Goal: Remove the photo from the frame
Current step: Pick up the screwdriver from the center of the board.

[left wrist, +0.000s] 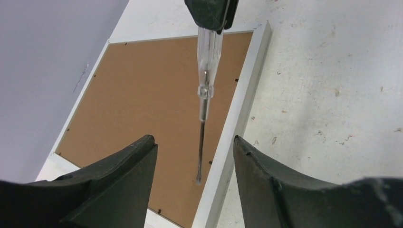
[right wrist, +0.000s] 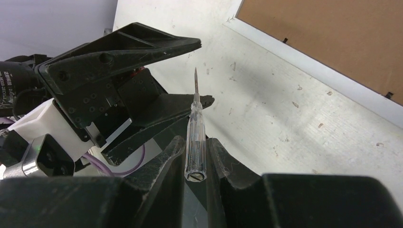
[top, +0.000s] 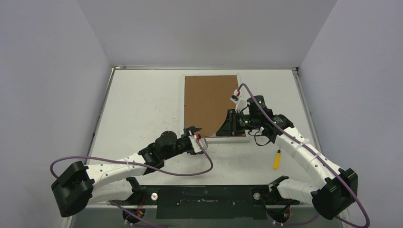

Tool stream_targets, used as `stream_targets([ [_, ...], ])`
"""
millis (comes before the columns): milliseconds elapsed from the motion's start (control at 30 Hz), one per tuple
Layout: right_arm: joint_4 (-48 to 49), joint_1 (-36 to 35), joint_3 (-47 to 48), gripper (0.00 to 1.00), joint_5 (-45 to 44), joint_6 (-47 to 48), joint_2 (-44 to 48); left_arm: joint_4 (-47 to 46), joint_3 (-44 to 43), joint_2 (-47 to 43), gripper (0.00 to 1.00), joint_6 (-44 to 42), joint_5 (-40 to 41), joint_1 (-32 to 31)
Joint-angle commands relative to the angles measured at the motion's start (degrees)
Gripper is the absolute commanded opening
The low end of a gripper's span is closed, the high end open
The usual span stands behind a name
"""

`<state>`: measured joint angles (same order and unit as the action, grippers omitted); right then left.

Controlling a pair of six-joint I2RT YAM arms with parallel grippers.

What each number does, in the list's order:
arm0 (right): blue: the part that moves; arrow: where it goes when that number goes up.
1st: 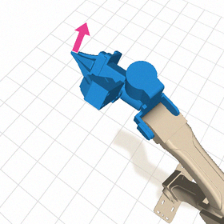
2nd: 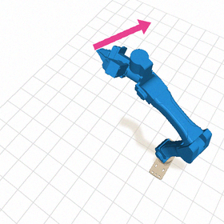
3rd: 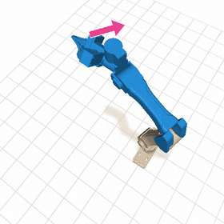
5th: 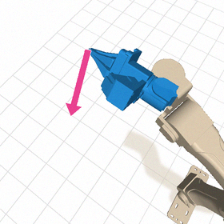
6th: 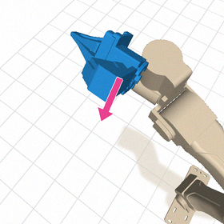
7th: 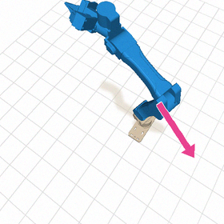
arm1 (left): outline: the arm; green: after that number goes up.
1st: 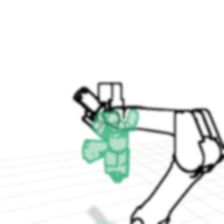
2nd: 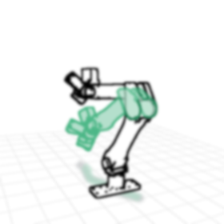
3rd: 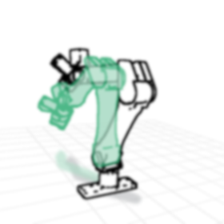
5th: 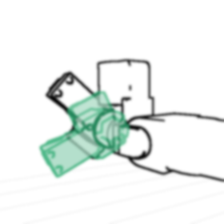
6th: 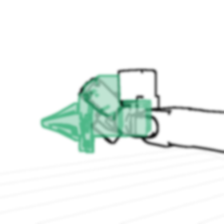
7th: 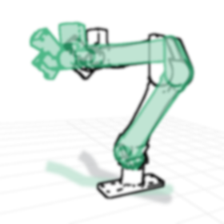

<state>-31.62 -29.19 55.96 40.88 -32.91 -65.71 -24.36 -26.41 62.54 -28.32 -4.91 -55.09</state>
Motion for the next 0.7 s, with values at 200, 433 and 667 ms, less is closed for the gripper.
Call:
stream_targets([
  [200, 3.2, -2.6, 2.4, 0.07, -0.9, -0.6, -1.9, -3.0, -4.3, 1.8, 0.30, -4.0, -3.0, -0.2],
  [433, 5.7, -2.6, 0.9, 0.19, -1.0, -1.1, -1.2, 0.2, -6.2, 3.0, 0.00, -5.3, -4.3, -0.4],
  [667, 9.7, -3.1, -2.7, 0.68, -3.0, -2.1, 1.0, 2.2, -6.4, 1.7, 0.00, -4.6, -4.6, -0.9],
])
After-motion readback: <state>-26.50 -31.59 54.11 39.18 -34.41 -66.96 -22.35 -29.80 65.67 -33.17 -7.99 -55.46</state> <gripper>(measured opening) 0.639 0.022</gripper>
